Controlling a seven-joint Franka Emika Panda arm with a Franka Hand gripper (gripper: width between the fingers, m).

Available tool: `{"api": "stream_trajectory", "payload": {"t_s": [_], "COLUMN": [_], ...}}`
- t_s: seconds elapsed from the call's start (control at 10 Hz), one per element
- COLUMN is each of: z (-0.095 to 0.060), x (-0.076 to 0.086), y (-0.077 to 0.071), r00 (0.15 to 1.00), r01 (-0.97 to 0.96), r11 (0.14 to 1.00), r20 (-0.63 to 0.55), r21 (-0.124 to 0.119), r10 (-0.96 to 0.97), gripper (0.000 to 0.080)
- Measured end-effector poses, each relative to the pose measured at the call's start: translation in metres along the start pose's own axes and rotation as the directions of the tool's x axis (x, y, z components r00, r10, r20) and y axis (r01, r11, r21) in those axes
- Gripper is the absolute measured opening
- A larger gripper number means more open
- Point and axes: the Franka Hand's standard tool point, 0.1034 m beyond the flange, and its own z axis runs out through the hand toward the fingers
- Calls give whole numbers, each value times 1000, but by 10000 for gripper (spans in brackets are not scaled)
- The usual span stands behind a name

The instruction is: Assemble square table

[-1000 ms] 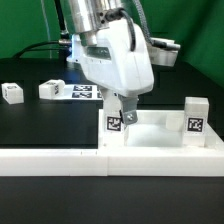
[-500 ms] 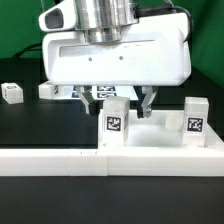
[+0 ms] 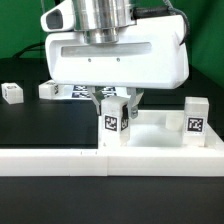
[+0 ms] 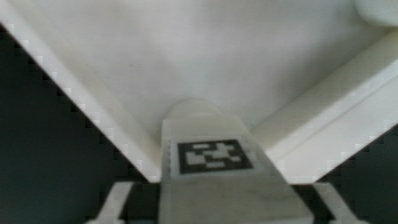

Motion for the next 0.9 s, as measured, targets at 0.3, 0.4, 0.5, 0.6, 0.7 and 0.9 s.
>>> {"api": "stream_trajectory", "payload": {"t_s": [0.3, 0.4, 0.5, 0.6, 0.7, 0.9], "z": [0, 1, 0, 0, 0, 0], "x": [1, 2, 2, 3, 5, 5], "y": [-2, -3, -5, -6, -6, -6], "r00": [933, 851, 723, 585, 441, 328], "r01": [-361, -524, -690, -809, -896, -944], "r11": [932, 851, 723, 586, 442, 328], "r20": [0, 15, 32, 31, 28, 24], "r21": [-16, -21, -33, -36, -30, -25], "r10": [361, 525, 690, 810, 897, 945], "gripper": [290, 290, 290, 290, 290, 290]}}
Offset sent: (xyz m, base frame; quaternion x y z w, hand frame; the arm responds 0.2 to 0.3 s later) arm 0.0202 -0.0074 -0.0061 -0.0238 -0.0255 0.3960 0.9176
